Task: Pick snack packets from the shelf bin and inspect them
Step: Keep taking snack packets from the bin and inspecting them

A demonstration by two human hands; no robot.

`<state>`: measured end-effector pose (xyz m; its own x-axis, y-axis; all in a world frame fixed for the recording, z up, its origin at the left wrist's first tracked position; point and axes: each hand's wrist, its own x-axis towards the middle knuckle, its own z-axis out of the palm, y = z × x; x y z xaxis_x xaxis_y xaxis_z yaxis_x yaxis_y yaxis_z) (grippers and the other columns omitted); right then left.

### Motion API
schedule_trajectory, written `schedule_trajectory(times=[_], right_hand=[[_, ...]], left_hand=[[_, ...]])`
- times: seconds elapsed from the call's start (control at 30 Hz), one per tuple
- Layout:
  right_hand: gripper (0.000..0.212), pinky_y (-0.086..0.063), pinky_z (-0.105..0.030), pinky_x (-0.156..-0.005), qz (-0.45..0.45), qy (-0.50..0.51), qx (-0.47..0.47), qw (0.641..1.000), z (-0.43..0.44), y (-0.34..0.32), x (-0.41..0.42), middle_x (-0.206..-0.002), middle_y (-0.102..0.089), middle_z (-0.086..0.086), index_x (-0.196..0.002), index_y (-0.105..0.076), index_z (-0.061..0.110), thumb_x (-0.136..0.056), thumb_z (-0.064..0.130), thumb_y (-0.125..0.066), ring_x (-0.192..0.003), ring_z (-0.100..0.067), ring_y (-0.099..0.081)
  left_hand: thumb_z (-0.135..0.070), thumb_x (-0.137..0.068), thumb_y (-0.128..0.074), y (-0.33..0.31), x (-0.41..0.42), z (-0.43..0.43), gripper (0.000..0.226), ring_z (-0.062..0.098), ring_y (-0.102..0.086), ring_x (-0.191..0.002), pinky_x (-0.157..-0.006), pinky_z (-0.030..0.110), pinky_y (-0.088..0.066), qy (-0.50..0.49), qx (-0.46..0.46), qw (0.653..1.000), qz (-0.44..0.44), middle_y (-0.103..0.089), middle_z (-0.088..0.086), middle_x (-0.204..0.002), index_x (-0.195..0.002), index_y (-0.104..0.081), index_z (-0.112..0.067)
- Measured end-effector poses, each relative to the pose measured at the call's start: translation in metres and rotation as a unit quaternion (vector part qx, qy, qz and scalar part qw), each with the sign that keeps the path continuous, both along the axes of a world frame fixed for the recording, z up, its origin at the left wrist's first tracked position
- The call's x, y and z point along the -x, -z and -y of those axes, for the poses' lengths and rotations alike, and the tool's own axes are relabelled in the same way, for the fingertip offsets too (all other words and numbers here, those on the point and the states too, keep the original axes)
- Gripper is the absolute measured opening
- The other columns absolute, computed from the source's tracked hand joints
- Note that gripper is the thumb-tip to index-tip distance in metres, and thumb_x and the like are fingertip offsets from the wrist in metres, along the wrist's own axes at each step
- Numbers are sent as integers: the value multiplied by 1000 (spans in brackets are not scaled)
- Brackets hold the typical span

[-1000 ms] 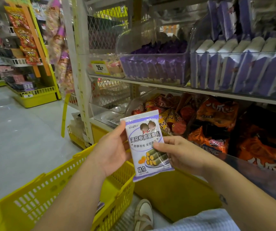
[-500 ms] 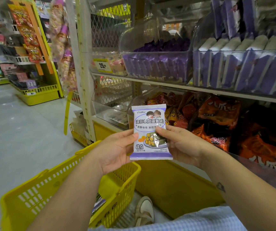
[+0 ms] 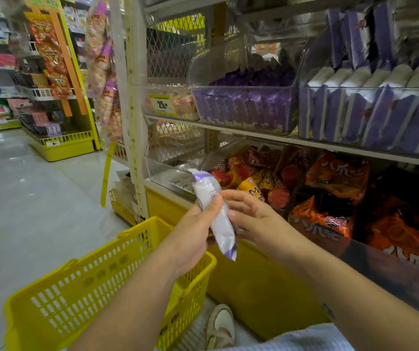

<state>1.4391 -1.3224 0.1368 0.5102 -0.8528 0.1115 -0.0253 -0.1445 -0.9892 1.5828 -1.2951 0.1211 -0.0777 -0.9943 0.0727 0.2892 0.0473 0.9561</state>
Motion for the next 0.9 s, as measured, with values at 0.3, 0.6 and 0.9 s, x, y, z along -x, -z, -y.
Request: schedule_trajectory(times=[0.3,0.6,0.9], right_hand=[[76,-58,-34,-86,-13,24,65,998,6,-9,17,-120,-67,2,-141,-36,35,-81,7,-74,-103,-11,-68],[87,-56,-21,-79,-42,-25,177,983,-8,-21,15,-132,-56,14,-137,-18,60,-89,4,-65,-111,-1,-62],[43,-55,-18,-73,26,-47,78,996,-7,-26,30,-114,-71,10,-123,-60,24,-83,9,-67,-104,-9,-68]], left_hand=[[-8,-101,-43,-4,1,-2,40,19,-66,-111,-90,49,-55,3,61,998,-36,-69,-4,-120,-125,-47,-39],[-18,-105,-33,0,-2,1,39,20,-67,-110,-90,56,-53,-17,15,996,-91,-68,-2,-122,-133,-49,-41],[-18,-103,-37,1,-18,9,33,22,-73,-93,-64,47,-58,-41,-22,974,-224,-74,4,-108,-124,-58,-34]])
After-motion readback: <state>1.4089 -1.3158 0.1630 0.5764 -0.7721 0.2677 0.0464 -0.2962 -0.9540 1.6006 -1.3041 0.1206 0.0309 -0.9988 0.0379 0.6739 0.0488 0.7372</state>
